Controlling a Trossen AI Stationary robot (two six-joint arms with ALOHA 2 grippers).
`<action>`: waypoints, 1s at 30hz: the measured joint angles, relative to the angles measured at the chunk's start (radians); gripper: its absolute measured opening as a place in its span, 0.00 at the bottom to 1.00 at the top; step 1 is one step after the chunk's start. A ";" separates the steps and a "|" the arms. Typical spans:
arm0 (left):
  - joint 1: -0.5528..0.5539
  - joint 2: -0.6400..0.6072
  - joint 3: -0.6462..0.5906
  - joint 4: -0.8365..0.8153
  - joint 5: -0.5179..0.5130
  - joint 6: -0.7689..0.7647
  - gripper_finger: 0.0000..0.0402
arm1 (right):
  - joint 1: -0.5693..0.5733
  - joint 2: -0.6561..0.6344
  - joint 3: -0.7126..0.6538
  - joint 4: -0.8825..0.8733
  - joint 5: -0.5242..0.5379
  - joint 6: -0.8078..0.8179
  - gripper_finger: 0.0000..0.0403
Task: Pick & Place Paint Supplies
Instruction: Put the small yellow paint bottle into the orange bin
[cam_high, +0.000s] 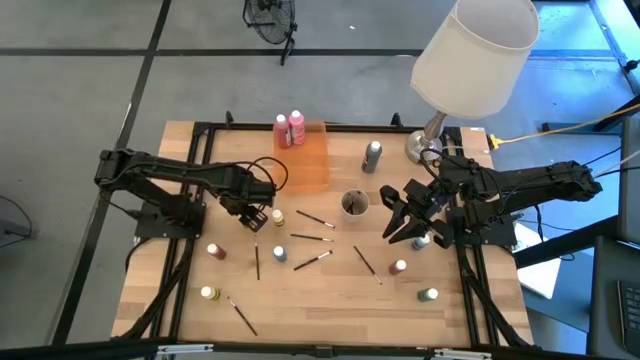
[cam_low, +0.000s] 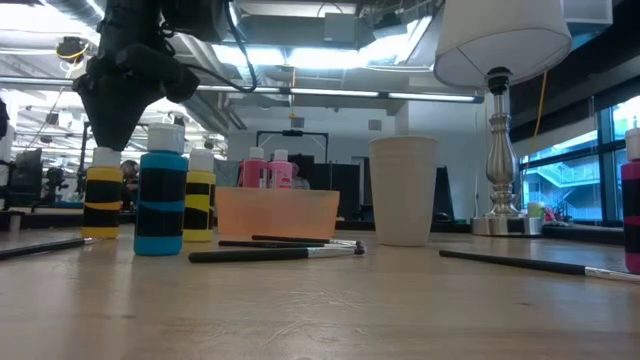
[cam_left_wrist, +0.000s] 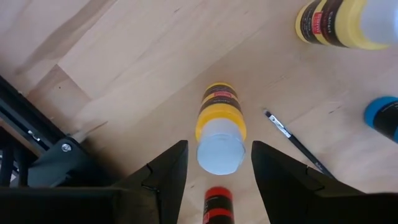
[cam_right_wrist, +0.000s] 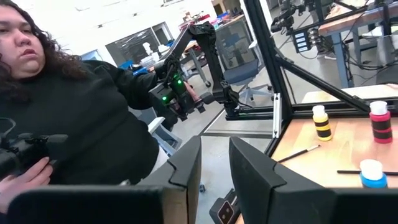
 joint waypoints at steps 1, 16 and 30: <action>0.000 0.000 0.000 0.000 0.000 0.000 0.43 | 0.000 0.000 0.000 0.000 0.000 -0.003 0.22; -0.001 0.000 -0.001 0.006 0.011 -0.026 0.43 | 0.000 0.000 0.000 0.000 0.011 -0.004 0.22; -0.001 0.013 -0.001 0.009 0.005 -0.018 0.43 | 0.000 0.000 0.000 0.000 0.011 -0.004 0.22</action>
